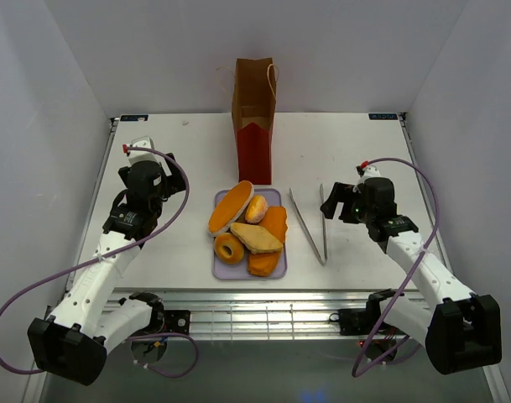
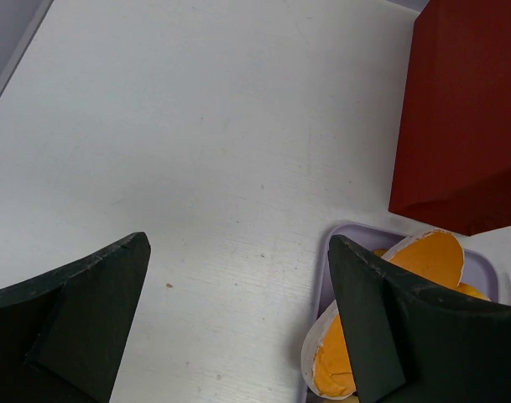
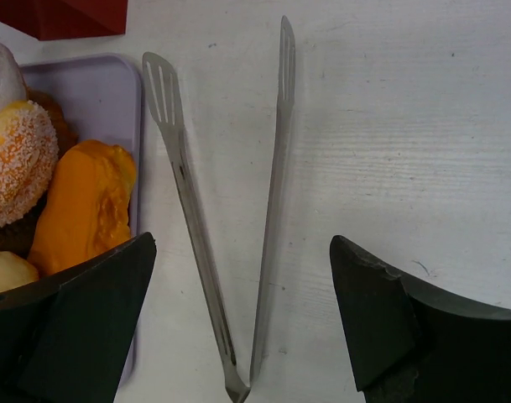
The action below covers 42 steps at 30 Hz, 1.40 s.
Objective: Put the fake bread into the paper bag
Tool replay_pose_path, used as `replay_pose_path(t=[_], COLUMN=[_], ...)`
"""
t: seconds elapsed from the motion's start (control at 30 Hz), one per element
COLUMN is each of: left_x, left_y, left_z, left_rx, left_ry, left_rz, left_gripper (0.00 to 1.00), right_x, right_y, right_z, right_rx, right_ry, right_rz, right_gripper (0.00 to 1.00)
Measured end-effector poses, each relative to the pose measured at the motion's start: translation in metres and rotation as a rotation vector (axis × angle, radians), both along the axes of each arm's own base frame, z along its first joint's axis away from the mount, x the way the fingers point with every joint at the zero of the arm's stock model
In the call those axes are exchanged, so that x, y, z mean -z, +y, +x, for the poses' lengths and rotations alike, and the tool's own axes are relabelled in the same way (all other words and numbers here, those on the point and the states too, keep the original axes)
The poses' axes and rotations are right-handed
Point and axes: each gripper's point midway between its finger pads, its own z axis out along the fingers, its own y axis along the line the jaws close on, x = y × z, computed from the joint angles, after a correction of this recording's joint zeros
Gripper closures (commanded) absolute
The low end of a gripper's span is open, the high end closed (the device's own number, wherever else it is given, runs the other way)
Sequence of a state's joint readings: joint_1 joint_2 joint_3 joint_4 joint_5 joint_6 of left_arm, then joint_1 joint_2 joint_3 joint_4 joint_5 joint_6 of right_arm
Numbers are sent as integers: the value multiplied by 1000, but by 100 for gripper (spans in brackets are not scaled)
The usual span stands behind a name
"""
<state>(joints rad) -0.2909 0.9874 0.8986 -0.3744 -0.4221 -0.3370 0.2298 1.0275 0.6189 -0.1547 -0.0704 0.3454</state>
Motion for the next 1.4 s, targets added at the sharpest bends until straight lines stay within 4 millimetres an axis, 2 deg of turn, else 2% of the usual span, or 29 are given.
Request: replay_pose_path(t=[0.17,0.43,0.63,0.87,1.13,1.4], left_x=[0,0,0,1,-2,-3], left_y=[0,-2,-4,-4,-8,-10], left_z=[0,0,0,-2,-4,-4], left_rx=[3,13,21,25,44,55], left_ry=[1,2,3,8,-2,-1], left_rz=[2,-2,-6,-7,-25,-31], left_gripper=[2,2,2,2,2,2], right_x=[-2,5,8,40,66,71], right_y=[8,8,26,30,31,41], right_z=[-3,-10,-16,-17,-22,-22], right_rx=[-61,-91,-137,-161,-206,-256], right_ry=[-11,-44,-80,-21,51,48], right_rz=[12,-43,-158,-285,-343,-340], right_gripper=[10,10,10,10,10,10])
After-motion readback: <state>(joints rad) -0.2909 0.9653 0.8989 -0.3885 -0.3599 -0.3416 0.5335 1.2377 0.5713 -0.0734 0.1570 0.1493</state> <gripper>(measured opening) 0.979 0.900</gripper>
